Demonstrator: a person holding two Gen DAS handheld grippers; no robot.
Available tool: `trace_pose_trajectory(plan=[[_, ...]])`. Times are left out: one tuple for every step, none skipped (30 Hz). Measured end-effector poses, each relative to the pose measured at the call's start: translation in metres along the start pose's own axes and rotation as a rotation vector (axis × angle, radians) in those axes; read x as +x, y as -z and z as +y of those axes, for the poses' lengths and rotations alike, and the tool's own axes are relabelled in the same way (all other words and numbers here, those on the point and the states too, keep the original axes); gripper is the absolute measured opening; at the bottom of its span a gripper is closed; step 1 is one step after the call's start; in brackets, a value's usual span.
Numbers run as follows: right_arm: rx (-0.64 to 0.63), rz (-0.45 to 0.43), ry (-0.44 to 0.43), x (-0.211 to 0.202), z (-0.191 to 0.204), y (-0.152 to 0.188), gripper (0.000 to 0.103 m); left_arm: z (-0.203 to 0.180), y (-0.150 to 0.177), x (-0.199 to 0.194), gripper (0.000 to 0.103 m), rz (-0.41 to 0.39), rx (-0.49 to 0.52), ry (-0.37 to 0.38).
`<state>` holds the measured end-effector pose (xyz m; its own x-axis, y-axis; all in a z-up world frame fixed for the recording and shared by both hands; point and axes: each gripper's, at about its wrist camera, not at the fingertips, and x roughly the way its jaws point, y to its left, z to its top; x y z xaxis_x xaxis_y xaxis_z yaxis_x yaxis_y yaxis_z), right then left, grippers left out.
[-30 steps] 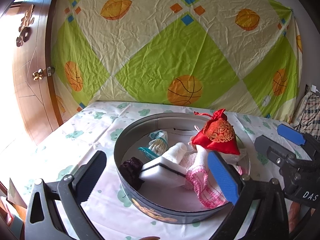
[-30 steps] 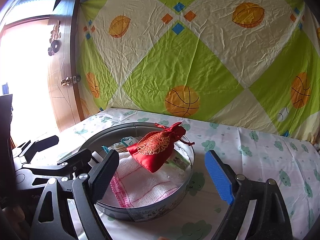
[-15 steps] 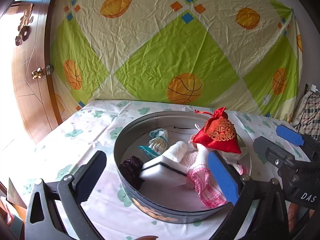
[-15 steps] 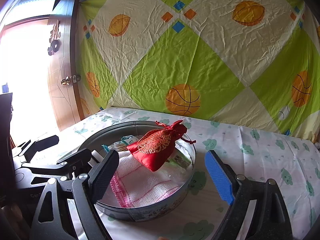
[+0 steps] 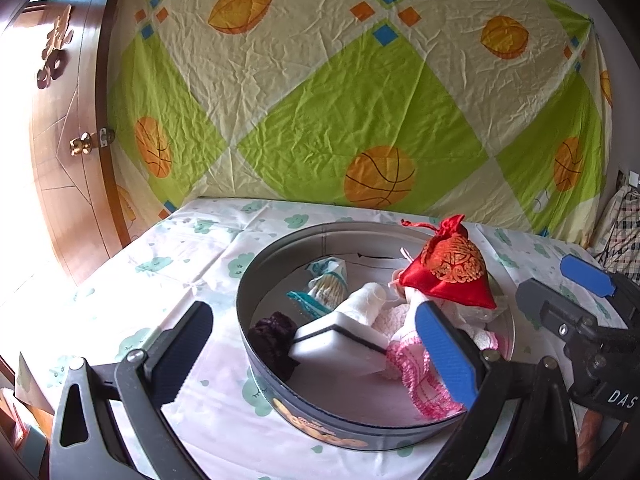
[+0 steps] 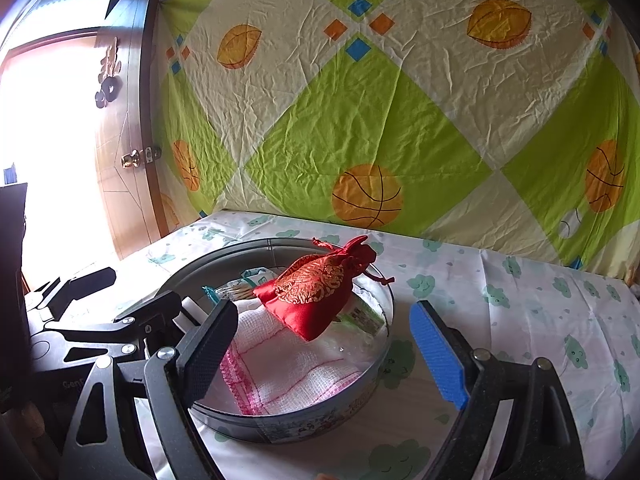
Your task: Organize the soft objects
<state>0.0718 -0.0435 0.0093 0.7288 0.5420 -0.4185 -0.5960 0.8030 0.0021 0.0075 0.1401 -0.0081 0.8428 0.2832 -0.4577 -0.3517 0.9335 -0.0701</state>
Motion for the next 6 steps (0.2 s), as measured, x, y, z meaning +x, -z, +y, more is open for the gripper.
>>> trace_pose_trajectory(plan=[[0.0, 0.002, -0.001, 0.0007, -0.0003, 0.0003, 0.089, 0.0006, -0.0002, 0.0, 0.102, -0.003, -0.001, -0.001], [0.0, 0.003, -0.002, 0.001, -0.0003, 0.0005, 0.089, 0.0003, -0.0002, 0.0005, 0.102, -0.001, 0.007, -0.003], [-0.001, 0.004, -0.003, 0.0013, 0.0, 0.0004, 0.09, 0.0006, 0.0001, 0.0004, 0.102, -0.001, 0.014, -0.008], [-0.002, 0.005, -0.003, 0.0018, 0.0, 0.0003, 0.09, -0.001, 0.0, 0.0001, 0.102, -0.003, 0.015, -0.008], [-0.003, 0.006, -0.003, 0.0019, 0.0005, 0.0004, 0.089, -0.0017, -0.0002, -0.0005, 0.102, -0.006, 0.015, -0.003], [-0.003, 0.006, -0.003, 0.0023, 0.0002, 0.0, 0.089, -0.0025, -0.0004, -0.0012, 0.102, -0.007, 0.018, 0.009]])
